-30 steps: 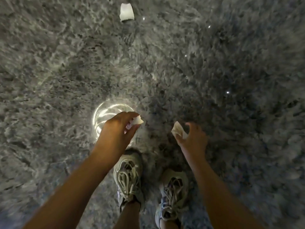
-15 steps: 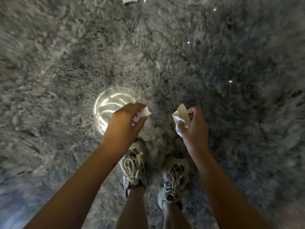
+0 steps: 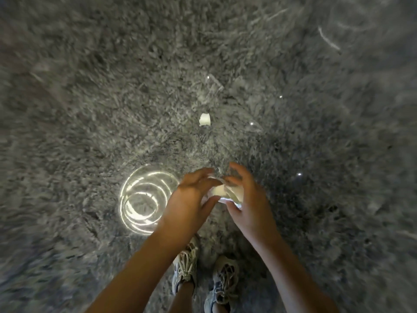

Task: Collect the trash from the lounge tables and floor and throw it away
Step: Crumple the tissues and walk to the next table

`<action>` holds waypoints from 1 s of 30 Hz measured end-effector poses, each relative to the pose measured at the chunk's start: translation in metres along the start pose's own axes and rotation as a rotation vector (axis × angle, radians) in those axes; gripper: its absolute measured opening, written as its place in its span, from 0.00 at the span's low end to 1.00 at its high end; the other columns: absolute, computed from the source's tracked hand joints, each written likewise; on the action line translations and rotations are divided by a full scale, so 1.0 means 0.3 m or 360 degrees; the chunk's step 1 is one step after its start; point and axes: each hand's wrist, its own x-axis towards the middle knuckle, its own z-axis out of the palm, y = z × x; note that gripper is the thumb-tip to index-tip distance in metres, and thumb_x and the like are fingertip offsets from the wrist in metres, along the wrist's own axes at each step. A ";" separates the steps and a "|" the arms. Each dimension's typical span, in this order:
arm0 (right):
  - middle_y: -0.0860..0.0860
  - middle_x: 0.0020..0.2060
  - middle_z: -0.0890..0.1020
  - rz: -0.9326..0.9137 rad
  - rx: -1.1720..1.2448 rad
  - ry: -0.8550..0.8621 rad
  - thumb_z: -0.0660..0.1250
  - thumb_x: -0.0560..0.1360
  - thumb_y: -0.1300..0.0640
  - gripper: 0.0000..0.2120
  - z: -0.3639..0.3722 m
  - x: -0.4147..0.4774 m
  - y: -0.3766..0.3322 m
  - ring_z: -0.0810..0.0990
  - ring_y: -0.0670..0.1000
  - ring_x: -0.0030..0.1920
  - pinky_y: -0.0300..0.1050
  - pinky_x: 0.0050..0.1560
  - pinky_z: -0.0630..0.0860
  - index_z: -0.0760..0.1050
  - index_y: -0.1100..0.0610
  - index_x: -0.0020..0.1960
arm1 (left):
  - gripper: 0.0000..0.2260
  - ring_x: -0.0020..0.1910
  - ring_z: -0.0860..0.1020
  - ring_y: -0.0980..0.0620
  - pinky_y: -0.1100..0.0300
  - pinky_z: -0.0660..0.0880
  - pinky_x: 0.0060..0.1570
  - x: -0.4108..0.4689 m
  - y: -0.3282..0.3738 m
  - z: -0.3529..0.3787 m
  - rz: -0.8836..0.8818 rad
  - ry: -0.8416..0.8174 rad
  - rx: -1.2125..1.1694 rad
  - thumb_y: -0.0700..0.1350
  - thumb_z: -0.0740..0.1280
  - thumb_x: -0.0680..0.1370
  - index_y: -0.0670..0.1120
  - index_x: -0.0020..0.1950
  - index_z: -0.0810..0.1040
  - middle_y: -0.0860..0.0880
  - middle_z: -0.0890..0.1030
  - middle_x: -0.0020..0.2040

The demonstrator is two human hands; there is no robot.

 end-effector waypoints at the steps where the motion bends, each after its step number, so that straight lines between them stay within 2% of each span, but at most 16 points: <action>1: 0.36 0.50 0.74 -0.0005 0.0006 0.0010 0.72 0.66 0.69 0.37 -0.021 0.026 -0.035 0.78 0.48 0.54 0.51 0.56 0.75 0.59 0.43 0.65 | 0.14 0.52 0.80 0.44 0.61 0.71 0.49 0.011 0.010 -0.040 0.0004 0.0013 -0.0036 0.36 0.75 0.67 0.43 0.51 0.82 0.44 0.80 0.56; 3: 0.32 0.50 0.71 -0.0009 0.0006 0.0006 0.71 0.68 0.69 0.38 -0.053 0.078 -0.096 0.75 0.43 0.54 0.45 0.58 0.74 0.57 0.39 0.64 | 0.14 0.55 0.79 0.46 0.64 0.71 0.51 0.041 0.025 -0.118 -0.0020 0.0004 -0.0115 0.38 0.74 0.68 0.45 0.53 0.82 0.46 0.78 0.59; 5: 0.32 0.51 0.72 -0.0018 0.0043 -0.0040 0.71 0.68 0.69 0.37 -0.071 0.132 -0.146 0.74 0.39 0.53 0.40 0.56 0.73 0.57 0.38 0.63 | 0.14 0.53 0.79 0.50 0.70 0.68 0.50 0.082 0.031 -0.189 -0.0029 -0.0021 -0.0172 0.38 0.74 0.69 0.46 0.54 0.82 0.48 0.77 0.61; 8: 0.35 0.52 0.73 -0.0024 0.0092 -0.0120 0.69 0.70 0.68 0.37 -0.086 0.218 -0.197 0.75 0.39 0.55 0.36 0.55 0.73 0.58 0.36 0.63 | 0.14 0.41 0.76 0.59 0.79 0.66 0.45 0.153 0.032 -0.273 -0.0012 -0.0076 -0.0213 0.37 0.74 0.69 0.46 0.54 0.82 0.49 0.78 0.59; 10: 0.39 0.54 0.75 -0.0024 0.0121 -0.0177 0.68 0.70 0.68 0.36 -0.092 0.280 -0.206 0.75 0.41 0.57 0.37 0.56 0.74 0.58 0.37 0.63 | 0.13 0.37 0.72 0.63 0.77 0.68 0.42 0.209 0.026 -0.305 -0.0012 -0.0093 -0.0262 0.36 0.73 0.69 0.44 0.52 0.82 0.47 0.80 0.54; 14: 0.43 0.56 0.75 0.0004 0.0121 -0.0294 0.69 0.71 0.66 0.34 -0.093 0.429 -0.182 0.74 0.43 0.60 0.40 0.58 0.74 0.57 0.38 0.64 | 0.09 0.34 0.72 0.60 0.77 0.68 0.39 0.353 0.002 -0.330 0.0004 -0.0075 -0.0212 0.35 0.73 0.68 0.42 0.48 0.83 0.45 0.81 0.45; 16: 0.46 0.58 0.74 -0.0018 0.0063 -0.0320 0.69 0.70 0.66 0.34 -0.089 0.529 -0.147 0.73 0.47 0.61 0.43 0.60 0.72 0.59 0.43 0.67 | 0.09 0.33 0.73 0.59 0.75 0.70 0.38 0.448 -0.022 -0.336 -0.0015 -0.0045 -0.0157 0.34 0.74 0.67 0.41 0.46 0.83 0.44 0.81 0.44; 18: 0.51 0.61 0.74 -0.0044 -0.0114 -0.0310 0.69 0.69 0.67 0.32 -0.084 0.649 -0.091 0.72 0.51 0.62 0.47 0.62 0.71 0.63 0.53 0.69 | 0.09 0.32 0.76 0.55 0.67 0.76 0.36 0.557 -0.057 -0.342 -0.0070 0.0003 -0.0104 0.33 0.75 0.66 0.39 0.45 0.83 0.43 0.81 0.44; 19: 0.52 0.62 0.73 -0.0041 -0.0201 -0.0304 0.68 0.69 0.67 0.31 -0.083 0.715 -0.058 0.72 0.52 0.63 0.47 0.63 0.70 0.63 0.56 0.69 | 0.10 0.32 0.78 0.51 0.59 0.78 0.37 0.615 -0.079 -0.342 -0.0122 0.0029 -0.0080 0.33 0.75 0.65 0.39 0.45 0.83 0.42 0.81 0.44; 22: 0.52 0.64 0.72 -0.0020 -0.0387 -0.0338 0.68 0.71 0.65 0.30 -0.059 0.903 0.055 0.70 0.52 0.64 0.44 0.64 0.67 0.63 0.56 0.70 | 0.09 0.34 0.80 0.42 0.49 0.79 0.36 0.782 -0.178 -0.315 -0.0239 0.0127 0.0015 0.33 0.75 0.66 0.36 0.45 0.82 0.40 0.81 0.45; 27: 0.53 0.62 0.74 0.0057 -0.0479 -0.0386 0.72 0.69 0.59 0.30 0.074 1.146 0.258 0.72 0.54 0.62 0.48 0.62 0.69 0.65 0.57 0.68 | 0.08 0.34 0.80 0.42 0.53 0.78 0.37 0.974 -0.385 -0.217 -0.0332 0.0165 0.0076 0.34 0.75 0.67 0.36 0.45 0.82 0.40 0.80 0.44; 30: 0.53 0.63 0.74 0.0102 -0.0522 -0.0413 0.73 0.68 0.58 0.30 0.215 1.232 0.414 0.72 0.53 0.62 0.47 0.61 0.69 0.67 0.56 0.67 | 0.08 0.33 0.78 0.47 0.62 0.74 0.37 1.041 -0.542 -0.121 -0.0432 0.0223 0.0057 0.35 0.74 0.67 0.37 0.45 0.82 0.41 0.80 0.44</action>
